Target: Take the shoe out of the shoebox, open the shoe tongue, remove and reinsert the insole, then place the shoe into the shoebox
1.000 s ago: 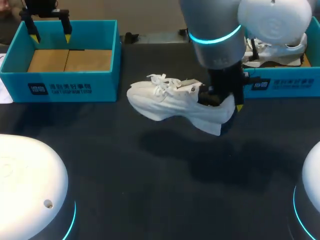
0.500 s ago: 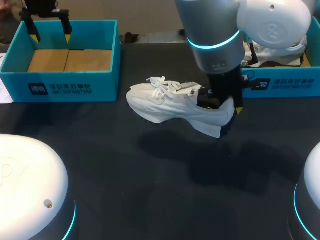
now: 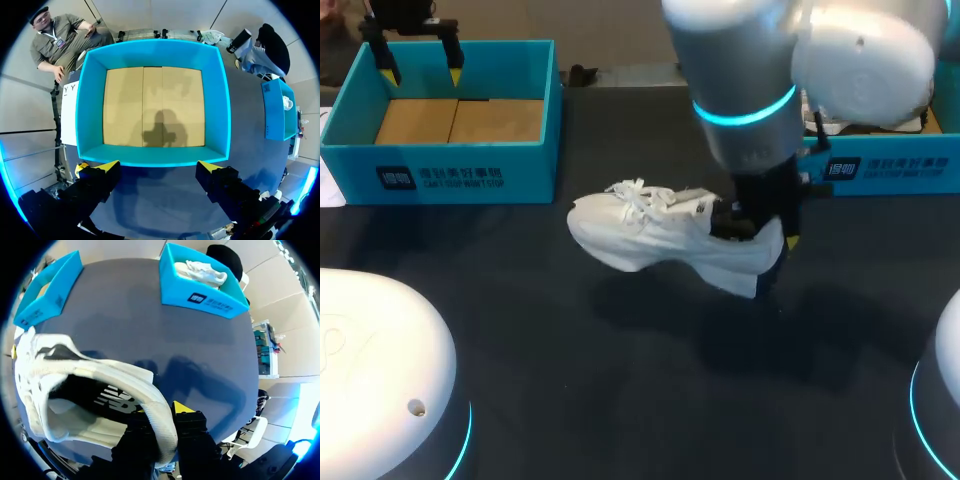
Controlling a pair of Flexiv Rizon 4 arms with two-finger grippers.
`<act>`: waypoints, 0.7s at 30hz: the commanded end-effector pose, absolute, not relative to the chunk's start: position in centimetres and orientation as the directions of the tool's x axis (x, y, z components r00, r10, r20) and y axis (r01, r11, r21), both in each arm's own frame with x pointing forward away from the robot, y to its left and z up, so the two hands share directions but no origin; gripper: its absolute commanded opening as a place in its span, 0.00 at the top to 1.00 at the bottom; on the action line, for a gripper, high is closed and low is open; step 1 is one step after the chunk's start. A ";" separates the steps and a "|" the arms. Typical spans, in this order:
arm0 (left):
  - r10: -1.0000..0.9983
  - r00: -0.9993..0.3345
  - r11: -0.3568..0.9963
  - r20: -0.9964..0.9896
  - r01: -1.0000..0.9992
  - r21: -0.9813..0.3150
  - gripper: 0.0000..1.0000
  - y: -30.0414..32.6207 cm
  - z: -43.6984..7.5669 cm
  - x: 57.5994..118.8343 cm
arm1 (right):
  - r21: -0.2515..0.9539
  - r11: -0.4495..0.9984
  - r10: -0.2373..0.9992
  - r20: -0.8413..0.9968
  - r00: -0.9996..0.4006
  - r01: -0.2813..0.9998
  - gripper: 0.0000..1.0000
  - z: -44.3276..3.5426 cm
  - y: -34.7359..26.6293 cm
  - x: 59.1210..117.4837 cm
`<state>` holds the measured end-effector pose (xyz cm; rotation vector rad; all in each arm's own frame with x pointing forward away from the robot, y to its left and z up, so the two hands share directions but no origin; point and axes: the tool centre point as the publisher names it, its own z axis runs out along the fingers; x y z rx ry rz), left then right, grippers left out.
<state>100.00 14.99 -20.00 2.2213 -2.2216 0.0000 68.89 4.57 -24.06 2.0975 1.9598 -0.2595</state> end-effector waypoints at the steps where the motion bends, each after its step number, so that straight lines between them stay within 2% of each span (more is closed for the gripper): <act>1: -1.000 0.000 0.000 0.000 -1.000 0.000 0.00 15.0 -20.0 100.0 | 0.070 -0.051 0.952 -0.298 0.069 0.996 1.00 -27.7 5.1 68.7; 21: -1.000 0.000 0.000 0.000 -1.000 0.000 0.00 15.0 -20.0 100.0 | 0.096 -0.010 0.950 -0.311 0.039 0.995 1.00 -35.2 6.0 69.8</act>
